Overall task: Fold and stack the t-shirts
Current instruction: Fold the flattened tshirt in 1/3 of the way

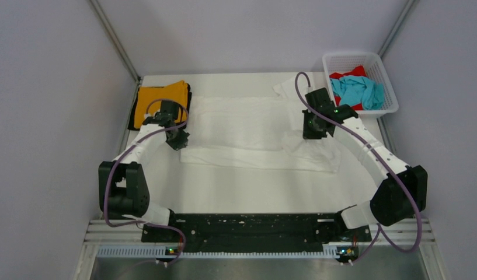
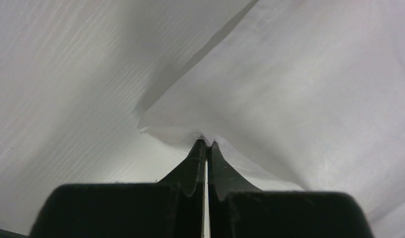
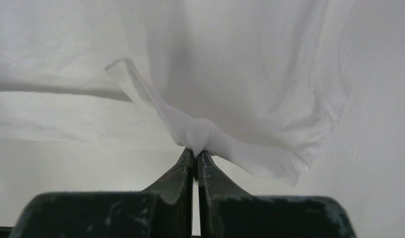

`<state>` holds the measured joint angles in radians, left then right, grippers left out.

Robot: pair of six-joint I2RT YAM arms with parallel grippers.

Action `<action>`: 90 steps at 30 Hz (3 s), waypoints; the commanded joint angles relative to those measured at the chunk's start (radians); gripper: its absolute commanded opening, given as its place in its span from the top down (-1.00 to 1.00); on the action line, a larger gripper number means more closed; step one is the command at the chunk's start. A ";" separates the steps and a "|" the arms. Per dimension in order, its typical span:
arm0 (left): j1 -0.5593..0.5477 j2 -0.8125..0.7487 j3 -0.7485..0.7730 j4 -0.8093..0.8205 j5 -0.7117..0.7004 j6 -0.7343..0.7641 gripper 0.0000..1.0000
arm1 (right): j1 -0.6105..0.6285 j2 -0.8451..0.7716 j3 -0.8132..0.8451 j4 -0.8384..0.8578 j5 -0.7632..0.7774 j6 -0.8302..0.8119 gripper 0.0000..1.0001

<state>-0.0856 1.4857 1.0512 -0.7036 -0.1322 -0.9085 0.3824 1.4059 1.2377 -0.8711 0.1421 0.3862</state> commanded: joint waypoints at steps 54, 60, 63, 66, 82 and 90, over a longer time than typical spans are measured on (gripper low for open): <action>-0.103 0.265 -0.040 0.115 0.117 0.058 -0.97 | -0.119 0.186 -0.412 0.599 -0.212 0.086 -0.97; -0.135 0.072 -0.274 0.082 0.091 -0.016 -0.97 | -0.070 -0.005 -0.603 0.465 -0.202 0.115 -0.97; -0.163 -0.041 -0.385 0.058 0.082 -0.083 -0.97 | -0.016 -0.117 -0.661 0.375 -0.148 0.157 -0.96; -0.182 -0.132 -0.460 0.041 0.094 -0.133 -0.98 | 0.007 -0.205 -0.712 0.326 -0.159 0.227 -0.97; -0.261 -0.407 -0.586 -0.110 0.095 -0.300 -0.97 | 0.028 -0.395 -0.753 0.248 -0.168 0.305 -0.97; -0.261 -0.432 -0.513 -0.121 0.089 -0.289 -0.97 | 0.028 -0.374 -0.665 0.258 -0.112 0.258 -0.97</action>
<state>-0.3435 1.0496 0.5163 -0.7250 -0.0311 -1.1980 0.3996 1.0256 0.4942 -0.5907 -0.0269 0.6655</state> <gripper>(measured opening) 0.986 0.985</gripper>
